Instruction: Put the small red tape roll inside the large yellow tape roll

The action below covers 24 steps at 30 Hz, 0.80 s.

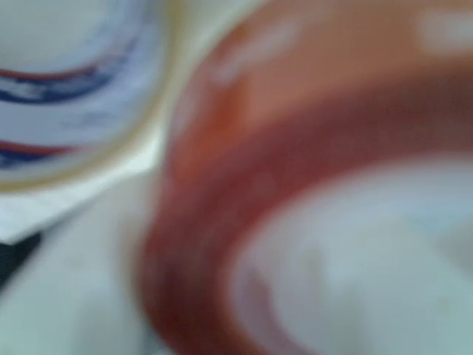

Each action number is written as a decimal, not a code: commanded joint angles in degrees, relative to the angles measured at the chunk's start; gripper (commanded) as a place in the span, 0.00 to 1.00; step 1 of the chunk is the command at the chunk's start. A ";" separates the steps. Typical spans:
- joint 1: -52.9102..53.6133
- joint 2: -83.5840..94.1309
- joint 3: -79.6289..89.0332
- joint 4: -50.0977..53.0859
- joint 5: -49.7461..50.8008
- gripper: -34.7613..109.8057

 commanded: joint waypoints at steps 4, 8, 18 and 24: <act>1.14 13.89 20.04 -10.46 -0.70 0.24; 1.58 14.15 25.49 -15.03 -0.97 0.24; 4.48 11.51 24.96 -16.44 -1.67 0.24; 4.57 11.34 26.54 -15.73 -1.76 0.28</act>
